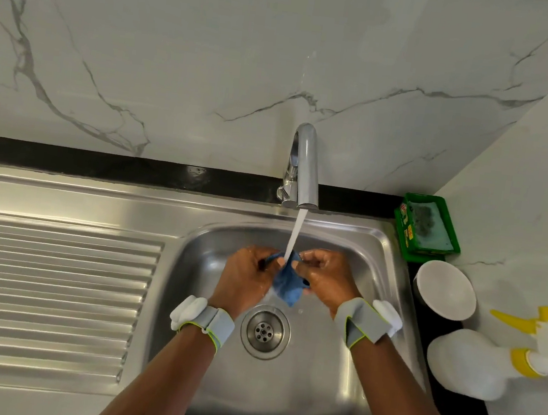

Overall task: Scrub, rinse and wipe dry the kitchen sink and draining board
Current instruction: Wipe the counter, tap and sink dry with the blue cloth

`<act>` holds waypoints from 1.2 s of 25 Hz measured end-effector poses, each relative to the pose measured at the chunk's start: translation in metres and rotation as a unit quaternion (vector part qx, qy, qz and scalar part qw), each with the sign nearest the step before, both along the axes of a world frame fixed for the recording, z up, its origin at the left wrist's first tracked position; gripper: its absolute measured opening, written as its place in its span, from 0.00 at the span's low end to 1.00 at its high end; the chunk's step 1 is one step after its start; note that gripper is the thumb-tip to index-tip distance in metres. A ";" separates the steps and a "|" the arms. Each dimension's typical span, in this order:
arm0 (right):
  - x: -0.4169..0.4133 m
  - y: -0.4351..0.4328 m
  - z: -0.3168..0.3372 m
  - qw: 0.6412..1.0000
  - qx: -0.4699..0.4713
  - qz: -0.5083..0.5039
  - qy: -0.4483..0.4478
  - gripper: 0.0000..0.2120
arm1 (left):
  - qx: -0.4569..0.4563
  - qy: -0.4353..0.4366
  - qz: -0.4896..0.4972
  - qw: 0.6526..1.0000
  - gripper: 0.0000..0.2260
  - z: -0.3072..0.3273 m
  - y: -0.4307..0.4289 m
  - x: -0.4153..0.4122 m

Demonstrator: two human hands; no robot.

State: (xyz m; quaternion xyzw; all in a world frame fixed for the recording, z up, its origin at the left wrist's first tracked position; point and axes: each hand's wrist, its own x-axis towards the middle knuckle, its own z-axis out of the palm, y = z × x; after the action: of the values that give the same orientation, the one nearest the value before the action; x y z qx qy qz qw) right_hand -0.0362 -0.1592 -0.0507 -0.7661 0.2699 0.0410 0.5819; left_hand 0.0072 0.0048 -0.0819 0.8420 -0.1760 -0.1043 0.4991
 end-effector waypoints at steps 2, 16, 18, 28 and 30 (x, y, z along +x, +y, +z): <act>-0.002 0.010 0.001 0.998 0.042 -0.045 -0.002 0.01 | -0.005 0.027 -0.036 0.999 0.12 0.003 -0.004 -0.008; -0.013 0.040 -0.055 0.981 0.188 -0.003 0.039 0.14 | 0.018 0.048 -0.064 0.997 0.19 0.028 -0.005 0.028; -0.020 0.044 -0.063 0.968 0.237 -0.061 0.062 0.09 | 0.068 -0.057 -0.014 0.996 0.19 0.021 0.001 0.032; -0.045 0.030 -0.039 0.875 0.450 -0.152 0.094 0.11 | 0.085 -0.090 -0.083 0.989 0.25 -0.004 0.036 -0.055; -0.050 0.025 -0.033 0.895 0.413 -0.096 0.137 0.14 | 0.128 -0.134 -0.133 0.974 0.28 -0.014 0.048 -0.052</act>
State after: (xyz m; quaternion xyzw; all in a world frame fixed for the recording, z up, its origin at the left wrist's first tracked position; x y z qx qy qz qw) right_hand -0.0860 -0.1338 -0.0840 -0.4142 0.3775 0.1973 0.8044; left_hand -0.0446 0.0525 -0.0957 0.8742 -0.3368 -0.0775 0.3410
